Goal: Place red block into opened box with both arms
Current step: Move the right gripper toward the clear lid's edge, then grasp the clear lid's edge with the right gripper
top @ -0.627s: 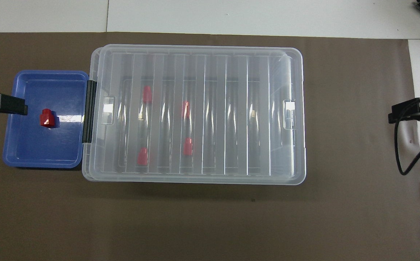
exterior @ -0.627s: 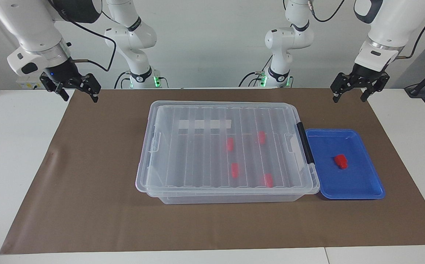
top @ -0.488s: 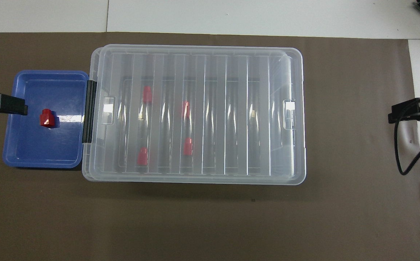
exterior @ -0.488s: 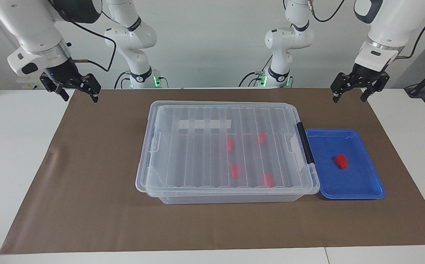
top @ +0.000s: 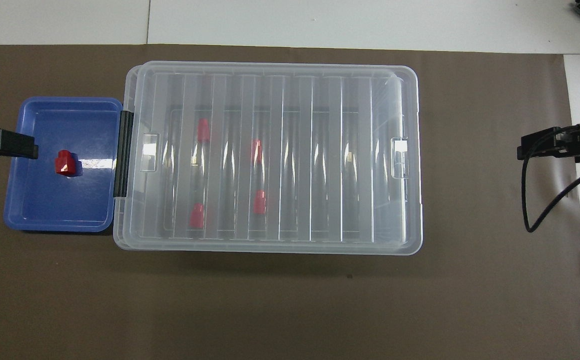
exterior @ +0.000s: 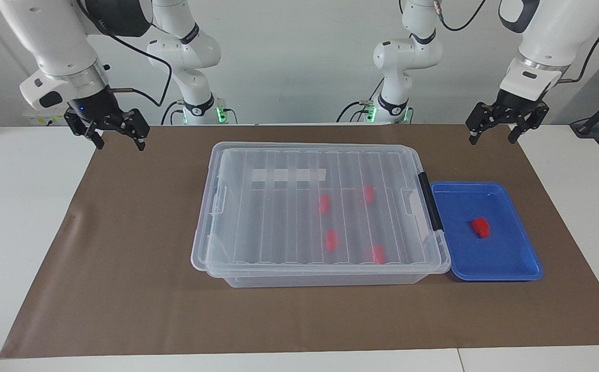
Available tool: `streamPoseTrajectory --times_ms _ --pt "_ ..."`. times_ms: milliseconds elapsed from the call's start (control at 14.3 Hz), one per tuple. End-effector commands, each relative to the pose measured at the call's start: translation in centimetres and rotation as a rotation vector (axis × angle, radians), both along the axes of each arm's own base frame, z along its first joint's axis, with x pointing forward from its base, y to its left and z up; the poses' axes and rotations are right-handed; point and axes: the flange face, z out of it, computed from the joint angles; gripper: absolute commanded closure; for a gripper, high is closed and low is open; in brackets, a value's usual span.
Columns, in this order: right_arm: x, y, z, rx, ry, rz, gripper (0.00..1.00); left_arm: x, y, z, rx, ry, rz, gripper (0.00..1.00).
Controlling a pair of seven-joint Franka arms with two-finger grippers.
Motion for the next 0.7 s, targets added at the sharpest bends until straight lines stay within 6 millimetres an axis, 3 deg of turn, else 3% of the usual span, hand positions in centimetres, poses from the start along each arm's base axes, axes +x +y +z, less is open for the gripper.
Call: streamPoseTrajectory --times_ms 0,279,488,627 --pt "1.0 3.5 -2.8 0.027 -0.043 0.021 0.0 -0.8 0.1 0.3 -0.004 0.009 0.014 0.0" --pt "4.0 9.7 -8.3 0.03 -0.088 0.076 0.0 -0.8 0.1 0.3 -0.004 0.009 0.014 0.0" --pt "5.2 11.8 -12.4 0.026 -0.082 0.086 0.0 -0.8 0.1 0.2 -0.004 0.01 0.014 0.0" --pt "5.5 11.8 -14.6 0.023 -0.083 0.089 0.0 -0.8 0.1 0.2 -0.004 0.01 0.014 0.0"
